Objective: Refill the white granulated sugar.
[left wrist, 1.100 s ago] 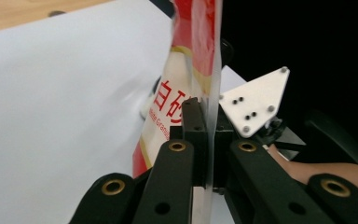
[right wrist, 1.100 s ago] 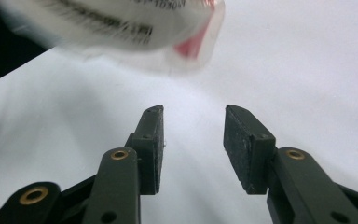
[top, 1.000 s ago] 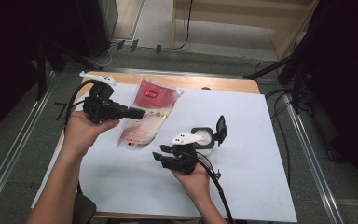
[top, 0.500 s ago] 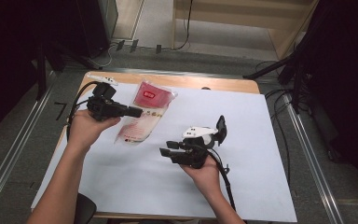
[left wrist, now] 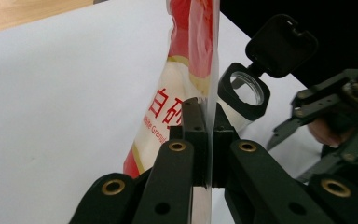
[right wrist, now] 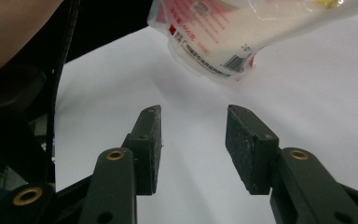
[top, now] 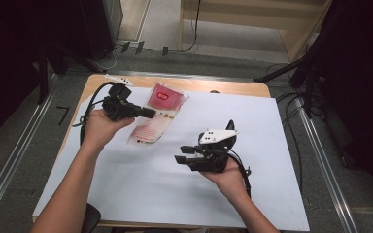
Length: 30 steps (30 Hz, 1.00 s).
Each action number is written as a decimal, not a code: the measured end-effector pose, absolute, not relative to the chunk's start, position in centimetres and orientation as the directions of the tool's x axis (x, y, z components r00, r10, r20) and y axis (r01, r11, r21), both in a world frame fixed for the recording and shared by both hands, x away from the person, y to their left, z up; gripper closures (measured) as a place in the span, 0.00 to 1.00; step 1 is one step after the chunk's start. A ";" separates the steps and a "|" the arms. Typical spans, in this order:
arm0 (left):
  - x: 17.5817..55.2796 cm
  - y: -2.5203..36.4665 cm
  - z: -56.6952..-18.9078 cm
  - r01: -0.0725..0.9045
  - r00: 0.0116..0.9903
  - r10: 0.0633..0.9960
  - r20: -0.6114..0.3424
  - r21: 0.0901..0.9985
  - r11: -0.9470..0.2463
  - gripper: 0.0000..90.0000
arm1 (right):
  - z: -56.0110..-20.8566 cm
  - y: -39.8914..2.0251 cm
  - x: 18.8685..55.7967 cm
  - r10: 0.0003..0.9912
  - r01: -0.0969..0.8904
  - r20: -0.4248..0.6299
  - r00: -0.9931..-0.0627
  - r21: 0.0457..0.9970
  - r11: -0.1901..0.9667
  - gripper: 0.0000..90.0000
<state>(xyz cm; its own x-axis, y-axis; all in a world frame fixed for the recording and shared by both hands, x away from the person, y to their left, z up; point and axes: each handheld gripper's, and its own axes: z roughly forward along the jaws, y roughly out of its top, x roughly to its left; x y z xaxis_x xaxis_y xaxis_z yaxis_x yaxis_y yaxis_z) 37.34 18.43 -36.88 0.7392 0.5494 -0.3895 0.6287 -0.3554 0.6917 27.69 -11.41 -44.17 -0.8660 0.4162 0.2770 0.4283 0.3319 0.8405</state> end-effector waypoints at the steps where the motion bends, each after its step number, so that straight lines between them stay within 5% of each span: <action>1: 37.6 18.3 -37.1 0.628 0.741 0.543 -0.395 0.693 -0.353 1.00 | -44.1 -11.6 27.6 0.417 0.422 0.268 -0.868 0.841 0.338 0.62; 30: 37.4 19.2 -40.1 0.585 0.764 0.544 -0.346 0.727 -0.360 0.99 | -45.5 -14.1 26.2 0.486 0.446 0.239 -0.841 0.815 0.370 0.60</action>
<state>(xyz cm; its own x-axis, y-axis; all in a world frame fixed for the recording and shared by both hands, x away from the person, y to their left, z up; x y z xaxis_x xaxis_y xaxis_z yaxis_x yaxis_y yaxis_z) 37.35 19.15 -40.07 0.7645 0.5439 -0.3461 0.5851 -0.3602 0.7266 26.25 -14.10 -45.53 -0.8408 0.4857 0.2392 0.4455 0.3698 0.8153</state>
